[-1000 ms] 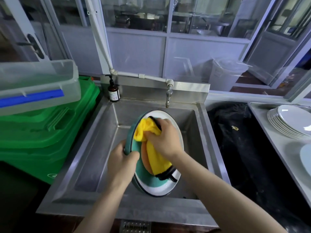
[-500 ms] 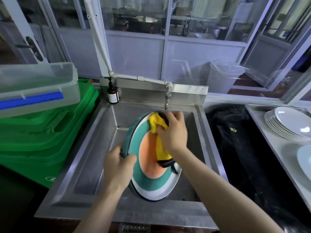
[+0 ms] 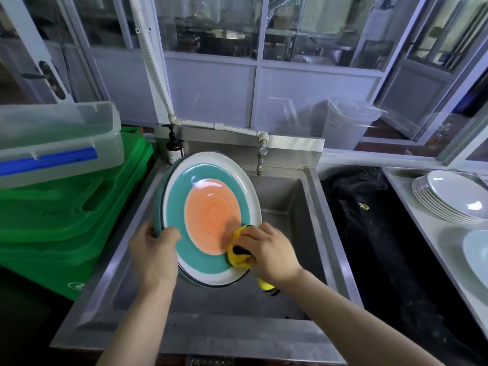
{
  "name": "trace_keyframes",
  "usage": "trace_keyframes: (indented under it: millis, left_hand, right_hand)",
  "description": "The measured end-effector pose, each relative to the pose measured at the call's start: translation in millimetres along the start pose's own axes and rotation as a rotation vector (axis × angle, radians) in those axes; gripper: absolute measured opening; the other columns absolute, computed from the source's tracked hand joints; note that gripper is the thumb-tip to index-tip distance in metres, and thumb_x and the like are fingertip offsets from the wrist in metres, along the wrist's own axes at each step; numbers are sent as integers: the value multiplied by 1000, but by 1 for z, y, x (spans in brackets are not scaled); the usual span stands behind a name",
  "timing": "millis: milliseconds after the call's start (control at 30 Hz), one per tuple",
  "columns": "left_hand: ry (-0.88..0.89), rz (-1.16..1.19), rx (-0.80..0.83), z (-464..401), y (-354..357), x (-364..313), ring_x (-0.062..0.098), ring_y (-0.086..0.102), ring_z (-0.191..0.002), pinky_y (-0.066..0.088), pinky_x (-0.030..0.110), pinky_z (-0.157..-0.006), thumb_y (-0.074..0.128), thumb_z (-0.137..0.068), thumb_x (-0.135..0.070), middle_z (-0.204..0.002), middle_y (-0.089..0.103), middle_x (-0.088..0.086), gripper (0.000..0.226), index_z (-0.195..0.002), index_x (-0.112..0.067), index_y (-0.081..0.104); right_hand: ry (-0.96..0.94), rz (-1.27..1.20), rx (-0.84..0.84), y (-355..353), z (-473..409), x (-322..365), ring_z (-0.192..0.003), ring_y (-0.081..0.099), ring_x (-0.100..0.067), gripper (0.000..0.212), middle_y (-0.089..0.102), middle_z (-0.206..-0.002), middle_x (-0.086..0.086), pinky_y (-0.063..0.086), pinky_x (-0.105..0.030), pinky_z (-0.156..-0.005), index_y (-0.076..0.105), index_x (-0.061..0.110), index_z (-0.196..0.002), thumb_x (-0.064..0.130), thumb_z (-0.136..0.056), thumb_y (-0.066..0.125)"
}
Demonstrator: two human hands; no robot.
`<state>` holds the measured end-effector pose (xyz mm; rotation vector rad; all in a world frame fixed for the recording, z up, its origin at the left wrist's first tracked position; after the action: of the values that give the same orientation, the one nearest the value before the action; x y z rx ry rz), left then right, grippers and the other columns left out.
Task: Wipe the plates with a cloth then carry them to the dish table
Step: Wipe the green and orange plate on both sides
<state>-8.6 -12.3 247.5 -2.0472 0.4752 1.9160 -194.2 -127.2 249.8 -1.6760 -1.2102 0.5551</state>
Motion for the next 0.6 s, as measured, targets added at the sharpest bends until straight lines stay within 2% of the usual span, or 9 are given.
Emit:
trace_keyframes:
  millis: [100,200,300,367,433,500,567,600]
  left_hand:
    - [-18,9,-7,-2,-2,1,19,43,-59,34,34,-56,53,-52,-22,-50,53,-8,18,-67,-15,58]
    - [-6,0,24,7,1,-8,20,48,-60,38,34,-58,53,-54,-17,-58,58,-5,18,-70,-15,60]
    - [29,-47,90,19,10,-19,18,49,-60,39,32,-58,52,-55,-16,-65,60,4,20,-73,-13,59]
    - [45,-98,125,24,14,-24,16,46,-57,37,29,-55,51,-54,-17,-64,58,11,20,-72,-10,58]
    - [65,-134,165,26,19,-26,11,36,-50,30,24,-47,52,-53,-18,-57,50,9,18,-66,-6,54]
    - [93,-154,194,30,26,-28,10,30,-46,22,21,-41,53,-53,-17,-52,43,8,20,-62,0,50]
    - [92,-173,201,32,30,-26,11,32,-44,22,20,-38,54,-52,-18,-49,44,5,18,-59,-2,50]
    - [70,-170,196,31,31,-23,10,32,-43,23,20,-38,55,-52,-19,-46,43,1,18,-58,-3,49]
  right_hand:
    - [-29,-85,64,1,4,8,-73,58,-26,41,69,-98,6,50,-29,-64,72,23,-97,6,-59,71]
    - [280,-122,111,5,0,-28,-93,59,-30,42,67,-106,0,49,-36,-74,65,22,-113,11,-72,64]
    - [580,-172,-5,-3,-10,-64,-97,59,-30,34,66,-105,-6,48,-38,-74,58,18,-116,13,-83,54]
    - [684,-217,-103,-16,-20,-75,-94,61,-32,27,67,-101,-9,47,-36,-71,57,15,-113,13,-86,53]
    - [742,-312,-176,-25,-32,-79,-97,61,-32,29,68,-105,-8,42,-32,-70,56,16,-117,17,-87,54]
    - [698,-419,-287,-41,-48,-67,-100,61,-28,35,69,-109,-4,39,-27,-73,57,21,-120,19,-85,57]
    - [465,-450,-354,-60,-64,-31,-97,59,-26,37,68,-107,-4,41,-28,-78,61,17,-115,15,-78,60]
    - [314,-436,-330,-62,-68,-7,-95,57,-25,41,68,-106,-5,42,-30,-81,62,14,-115,14,-74,62]
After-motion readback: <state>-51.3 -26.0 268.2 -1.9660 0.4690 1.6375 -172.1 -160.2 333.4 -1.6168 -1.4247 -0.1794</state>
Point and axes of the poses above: each hand's wrist, its own z-axis away from the middle knuckle, its own y-axis out of the palm, x = y × z, the point moved 9 cm from there along -z, towards the middle knuckle
